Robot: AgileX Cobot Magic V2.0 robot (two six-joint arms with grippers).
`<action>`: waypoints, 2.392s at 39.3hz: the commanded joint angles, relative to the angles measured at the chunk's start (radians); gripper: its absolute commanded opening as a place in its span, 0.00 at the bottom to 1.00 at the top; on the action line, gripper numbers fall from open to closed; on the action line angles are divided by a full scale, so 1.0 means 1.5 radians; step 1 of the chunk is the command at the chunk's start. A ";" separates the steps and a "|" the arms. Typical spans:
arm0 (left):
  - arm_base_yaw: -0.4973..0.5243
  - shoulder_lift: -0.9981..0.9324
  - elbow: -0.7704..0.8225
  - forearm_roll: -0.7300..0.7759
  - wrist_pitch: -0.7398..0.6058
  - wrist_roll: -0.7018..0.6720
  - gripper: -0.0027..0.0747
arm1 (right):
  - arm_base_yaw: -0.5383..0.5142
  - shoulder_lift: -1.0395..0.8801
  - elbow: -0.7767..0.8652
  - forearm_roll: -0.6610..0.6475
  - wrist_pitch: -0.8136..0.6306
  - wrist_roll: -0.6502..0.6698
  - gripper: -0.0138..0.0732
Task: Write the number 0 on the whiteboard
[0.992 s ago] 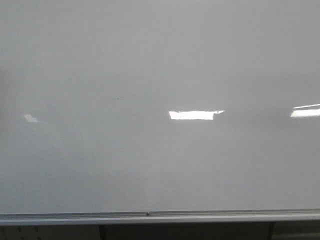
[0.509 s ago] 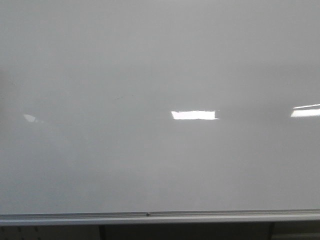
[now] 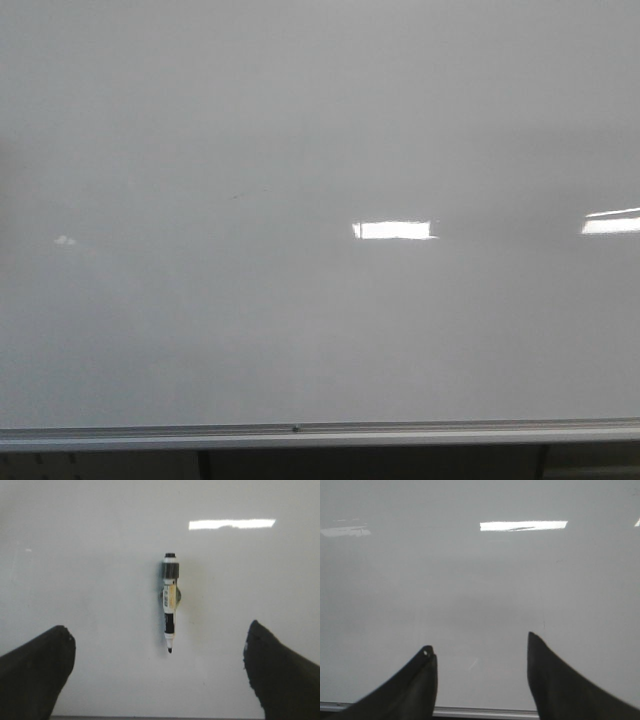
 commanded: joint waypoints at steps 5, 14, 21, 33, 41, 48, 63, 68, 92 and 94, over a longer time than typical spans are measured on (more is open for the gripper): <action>0.000 0.183 -0.059 -0.028 -0.042 -0.001 0.87 | 0.000 0.010 -0.025 0.002 -0.053 -0.001 0.66; 0.000 0.388 -0.142 -0.032 -0.047 -0.001 0.87 | 0.000 0.010 -0.025 0.002 -0.054 -0.001 0.66; -0.002 0.517 -0.212 -0.027 -0.058 -0.001 0.87 | 0.000 0.010 -0.025 0.002 -0.054 -0.001 0.66; -0.027 0.661 -0.294 -0.013 -0.087 -0.001 0.84 | 0.000 0.010 -0.025 0.002 -0.055 -0.001 0.66; -0.027 0.703 -0.320 -0.013 -0.088 -0.001 0.76 | 0.000 0.010 -0.025 0.002 -0.056 -0.001 0.66; -0.027 0.714 -0.327 -0.013 -0.088 -0.001 0.68 | 0.000 0.010 -0.025 0.002 -0.056 -0.001 0.66; -0.027 0.714 -0.327 -0.013 -0.095 -0.001 0.27 | 0.000 0.010 -0.025 0.002 -0.056 -0.001 0.66; -0.027 0.714 -0.327 -0.013 -0.095 -0.001 0.06 | 0.000 0.010 -0.025 0.002 -0.056 -0.001 0.66; -0.233 0.627 -0.335 -0.350 0.243 0.447 0.01 | 0.000 0.071 -0.063 0.020 -0.007 -0.001 0.66; -0.261 0.627 -0.344 -0.448 0.319 0.551 0.01 | 0.001 0.094 -0.081 0.022 0.015 -0.001 0.66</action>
